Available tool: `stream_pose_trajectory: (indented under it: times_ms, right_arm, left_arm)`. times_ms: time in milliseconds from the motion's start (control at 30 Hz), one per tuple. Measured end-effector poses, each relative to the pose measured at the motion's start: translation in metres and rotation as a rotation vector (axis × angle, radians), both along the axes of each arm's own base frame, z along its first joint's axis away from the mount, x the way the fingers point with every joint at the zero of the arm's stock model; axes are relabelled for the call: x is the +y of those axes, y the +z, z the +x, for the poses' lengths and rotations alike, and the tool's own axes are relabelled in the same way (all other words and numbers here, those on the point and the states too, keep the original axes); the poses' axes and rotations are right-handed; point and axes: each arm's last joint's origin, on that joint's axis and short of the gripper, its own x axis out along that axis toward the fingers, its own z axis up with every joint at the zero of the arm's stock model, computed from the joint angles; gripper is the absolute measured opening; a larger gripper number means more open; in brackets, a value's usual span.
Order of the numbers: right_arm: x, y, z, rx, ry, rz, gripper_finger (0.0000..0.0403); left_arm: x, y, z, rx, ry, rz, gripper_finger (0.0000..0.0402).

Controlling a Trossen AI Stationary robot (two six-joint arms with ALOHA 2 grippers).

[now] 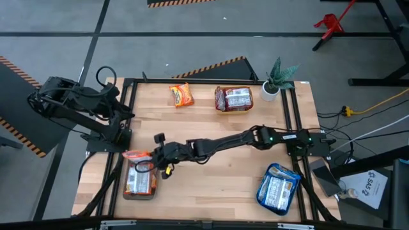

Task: Sort Maruchan noodles
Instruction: Put the orange noodle pack into the black bin

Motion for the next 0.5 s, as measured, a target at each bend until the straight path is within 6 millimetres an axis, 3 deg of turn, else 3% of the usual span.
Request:
stream_pose_trajectory:
  times_ms: [100,333,500]
  right_arm:
    - [0.001,-0.021,0.006,-0.005,0.012,-0.005,0.0016]
    - [0.004,-0.044,0.011,-0.018,-0.023,-0.059,0.0017]
    - [0.002,-0.042,0.011,-0.027,-0.030,-0.059,0.0017]
  left_arm:
    - [0.000,0.000,0.000,-0.001,0.003,0.007,0.0201]
    - [0.001,0.000,0.000,-0.007,0.030,0.035,0.0201]
    - [0.001,0.000,0.000,-0.007,0.033,0.038,0.0201]
